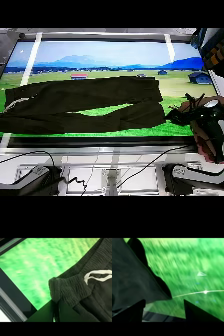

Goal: Fold the clothes and pants, and hang the long-sleeved shirts on hangers.

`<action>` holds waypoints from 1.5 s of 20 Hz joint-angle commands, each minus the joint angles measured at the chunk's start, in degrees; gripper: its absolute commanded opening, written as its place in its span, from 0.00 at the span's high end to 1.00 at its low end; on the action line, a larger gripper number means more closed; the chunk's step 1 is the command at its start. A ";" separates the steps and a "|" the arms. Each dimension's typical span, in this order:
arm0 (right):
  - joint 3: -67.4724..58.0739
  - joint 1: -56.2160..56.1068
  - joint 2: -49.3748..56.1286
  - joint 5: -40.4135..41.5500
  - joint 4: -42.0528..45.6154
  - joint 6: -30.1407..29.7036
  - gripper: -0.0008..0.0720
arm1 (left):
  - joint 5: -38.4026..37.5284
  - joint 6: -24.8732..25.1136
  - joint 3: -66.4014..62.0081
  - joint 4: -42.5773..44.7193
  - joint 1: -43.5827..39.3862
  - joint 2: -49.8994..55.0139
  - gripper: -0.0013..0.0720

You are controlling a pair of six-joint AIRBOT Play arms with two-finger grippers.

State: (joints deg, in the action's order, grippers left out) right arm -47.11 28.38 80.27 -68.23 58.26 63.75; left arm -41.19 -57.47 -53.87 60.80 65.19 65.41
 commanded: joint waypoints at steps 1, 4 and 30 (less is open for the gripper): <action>1.57 -0.94 3.93 2.27 -4.09 -0.39 0.23 | -0.26 0.02 0.04 0.02 -0.48 0.02 0.93; 1.53 -1.29 4.92 1.84 -4.57 -0.42 0.62 | -0.24 0.04 0.04 0.02 -0.96 0.02 0.93; -0.24 -1.31 -31.58 16.41 -7.04 33.24 0.97 | 1.49 0.00 0.02 0.00 -1.22 -1.33 0.93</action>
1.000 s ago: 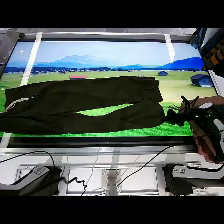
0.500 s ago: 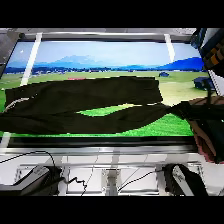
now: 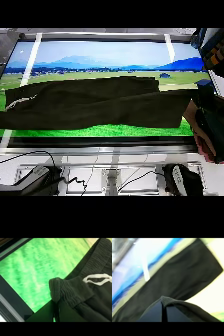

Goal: Fold the clothes and pants, and hang the long-sleeved shirts on hangers.

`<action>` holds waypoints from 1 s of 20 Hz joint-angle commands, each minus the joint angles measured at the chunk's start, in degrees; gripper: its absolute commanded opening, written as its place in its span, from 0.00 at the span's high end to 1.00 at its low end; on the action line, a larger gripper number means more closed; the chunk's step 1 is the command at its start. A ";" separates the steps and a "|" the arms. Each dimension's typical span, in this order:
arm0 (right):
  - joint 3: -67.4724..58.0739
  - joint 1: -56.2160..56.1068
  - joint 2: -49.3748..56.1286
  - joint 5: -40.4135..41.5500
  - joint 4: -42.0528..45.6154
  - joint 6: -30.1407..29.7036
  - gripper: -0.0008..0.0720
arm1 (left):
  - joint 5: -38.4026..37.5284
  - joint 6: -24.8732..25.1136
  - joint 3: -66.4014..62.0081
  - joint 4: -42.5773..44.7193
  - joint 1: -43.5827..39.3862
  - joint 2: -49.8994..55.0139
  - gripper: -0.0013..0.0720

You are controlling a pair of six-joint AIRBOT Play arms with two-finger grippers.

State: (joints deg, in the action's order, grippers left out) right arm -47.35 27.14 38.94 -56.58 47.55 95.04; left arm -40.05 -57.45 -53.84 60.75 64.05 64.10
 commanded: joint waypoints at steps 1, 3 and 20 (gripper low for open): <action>0.00 -0.46 15.63 5.25 3.74 1.90 0.97 | 0.33 -0.02 0.00 0.00 -0.17 -0.02 0.93; -0.02 -2.16 26.67 7.28 3.65 1.62 0.97 | 0.33 -0.02 0.00 0.04 -0.98 0.02 0.93; -25.70 -13.07 43.56 15.17 9.03 -12.81 0.06 | 0.37 -0.17 0.02 0.04 -8.02 1.33 0.93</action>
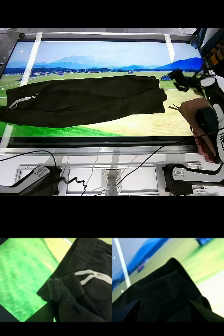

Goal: Fold the clothes and pants, and hang the long-sleeved shirts on hangers.

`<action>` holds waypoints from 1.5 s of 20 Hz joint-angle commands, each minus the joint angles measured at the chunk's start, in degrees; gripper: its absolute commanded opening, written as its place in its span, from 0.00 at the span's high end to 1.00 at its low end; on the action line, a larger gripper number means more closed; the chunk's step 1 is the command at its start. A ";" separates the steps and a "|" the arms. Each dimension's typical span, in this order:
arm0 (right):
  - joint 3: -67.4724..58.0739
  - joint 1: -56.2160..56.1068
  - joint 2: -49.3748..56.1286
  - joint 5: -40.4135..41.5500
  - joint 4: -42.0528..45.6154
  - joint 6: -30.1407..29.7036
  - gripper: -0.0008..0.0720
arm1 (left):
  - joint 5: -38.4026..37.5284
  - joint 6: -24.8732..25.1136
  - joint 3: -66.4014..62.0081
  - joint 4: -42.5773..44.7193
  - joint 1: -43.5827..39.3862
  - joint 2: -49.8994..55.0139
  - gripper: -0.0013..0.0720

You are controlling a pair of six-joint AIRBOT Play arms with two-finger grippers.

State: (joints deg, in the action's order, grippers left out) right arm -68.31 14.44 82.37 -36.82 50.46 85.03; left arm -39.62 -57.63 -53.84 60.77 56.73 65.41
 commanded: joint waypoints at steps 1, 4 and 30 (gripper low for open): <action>-5.60 0.44 0.13 -8.26 9.86 -2.67 0.10 | -0.04 0.02 0.02 0.02 -0.70 0.02 0.93; -5.68 4.46 0.37 -24.33 20.13 -2.69 0.23 | 0.39 0.02 0.02 0.04 -0.68 0.15 0.93; 11.37 8.02 7.98 -25.16 0.72 -7.39 0.97 | 1.38 0.00 0.00 0.00 -0.70 0.09 0.93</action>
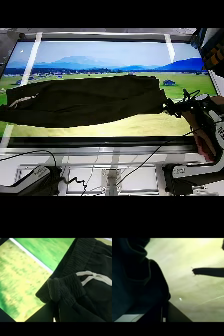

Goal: Fold the clothes and pants, and hang the long-sleeved shirts on hangers.

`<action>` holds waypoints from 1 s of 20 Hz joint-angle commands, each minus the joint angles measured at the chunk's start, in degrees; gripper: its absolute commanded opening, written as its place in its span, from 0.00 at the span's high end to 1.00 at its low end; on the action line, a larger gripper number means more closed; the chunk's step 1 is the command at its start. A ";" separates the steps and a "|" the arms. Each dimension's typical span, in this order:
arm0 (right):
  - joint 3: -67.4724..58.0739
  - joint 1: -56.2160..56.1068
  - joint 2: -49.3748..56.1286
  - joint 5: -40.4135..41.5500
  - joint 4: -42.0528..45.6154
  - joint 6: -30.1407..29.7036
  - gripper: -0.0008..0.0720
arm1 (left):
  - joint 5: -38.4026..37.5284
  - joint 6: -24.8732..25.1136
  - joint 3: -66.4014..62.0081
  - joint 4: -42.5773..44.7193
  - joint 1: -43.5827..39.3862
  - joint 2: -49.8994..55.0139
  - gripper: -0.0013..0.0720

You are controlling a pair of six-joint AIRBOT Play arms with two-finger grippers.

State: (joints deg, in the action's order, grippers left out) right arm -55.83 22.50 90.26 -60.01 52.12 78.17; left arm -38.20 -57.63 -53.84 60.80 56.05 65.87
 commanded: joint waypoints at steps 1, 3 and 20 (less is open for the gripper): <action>-2.84 -0.04 0.09 -5.29 -0.92 -2.01 0.97 | 0.04 -0.02 0.00 -0.04 -0.02 -0.92 0.93; -6.86 -0.04 -0.72 -13.94 -0.70 -4.13 0.97 | 0.04 -0.04 -0.02 -0.02 -0.02 -2.51 0.93; -19.26 0.00 -24.76 -28.30 15.85 -3.78 0.97 | -19.91 -18.45 -1.51 22.71 0.20 -7.82 0.94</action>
State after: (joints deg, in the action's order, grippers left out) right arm -74.85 22.46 66.52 -87.81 66.11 74.24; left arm -50.13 -72.55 -55.29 72.95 56.12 57.89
